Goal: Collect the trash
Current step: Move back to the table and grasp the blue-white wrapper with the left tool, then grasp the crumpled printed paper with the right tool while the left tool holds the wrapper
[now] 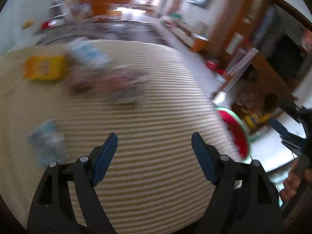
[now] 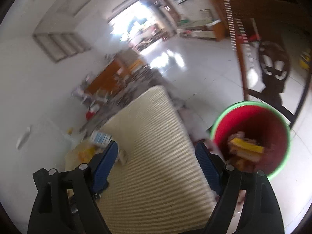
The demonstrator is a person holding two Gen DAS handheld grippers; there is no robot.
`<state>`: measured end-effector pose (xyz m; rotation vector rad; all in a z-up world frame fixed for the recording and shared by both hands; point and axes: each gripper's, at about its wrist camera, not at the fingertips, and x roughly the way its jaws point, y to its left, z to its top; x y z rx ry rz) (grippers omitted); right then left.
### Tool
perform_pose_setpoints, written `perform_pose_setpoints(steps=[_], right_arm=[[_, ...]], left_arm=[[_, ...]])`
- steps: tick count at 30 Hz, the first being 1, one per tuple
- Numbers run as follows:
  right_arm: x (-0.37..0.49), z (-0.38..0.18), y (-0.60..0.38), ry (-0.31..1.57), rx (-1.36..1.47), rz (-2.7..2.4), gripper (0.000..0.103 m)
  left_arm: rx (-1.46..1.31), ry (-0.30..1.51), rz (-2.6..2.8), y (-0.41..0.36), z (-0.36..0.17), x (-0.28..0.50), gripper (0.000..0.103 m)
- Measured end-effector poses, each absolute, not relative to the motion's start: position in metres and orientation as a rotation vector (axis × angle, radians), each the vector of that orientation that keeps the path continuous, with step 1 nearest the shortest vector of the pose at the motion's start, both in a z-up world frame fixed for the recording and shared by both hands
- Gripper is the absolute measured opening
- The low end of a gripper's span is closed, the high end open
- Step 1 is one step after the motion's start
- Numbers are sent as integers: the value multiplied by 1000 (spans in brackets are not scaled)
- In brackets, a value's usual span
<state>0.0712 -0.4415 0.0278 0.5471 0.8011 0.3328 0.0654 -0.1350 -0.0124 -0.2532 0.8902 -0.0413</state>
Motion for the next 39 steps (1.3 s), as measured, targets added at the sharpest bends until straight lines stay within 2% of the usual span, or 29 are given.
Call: perform_pose_setpoints(steps=[7, 13, 14, 17, 18, 20, 27, 29, 39], right_arm=[[73, 26, -426, 832, 498, 289, 79], [71, 23, -421, 860, 450, 287, 79], [71, 23, -419, 863, 434, 285, 79], [73, 22, -411, 883, 390, 276, 79], [74, 20, -409, 891, 382, 273, 79], [76, 17, -405, 909, 362, 265, 79], [96, 8, -372, 989, 265, 282, 81], [107, 7, -346, 988, 238, 321, 85], [177, -15, -220, 1041, 188, 445, 89]], left_arm=[[-323, 921, 243, -33, -40, 40, 75], [-403, 963, 263, -3, -65, 48, 75], [-409, 967, 254, -1, -66, 51, 70], [-430, 967, 206, 1, -69, 52, 39], [-436, 968, 193, 2, -70, 52, 33], [-445, 956, 178, 5, -69, 45, 29], [-485, 922, 159, 12, -67, 19, 27], [-503, 923, 157, 15, -67, 14, 27], [-513, 914, 169, 28, -64, 1, 28]])
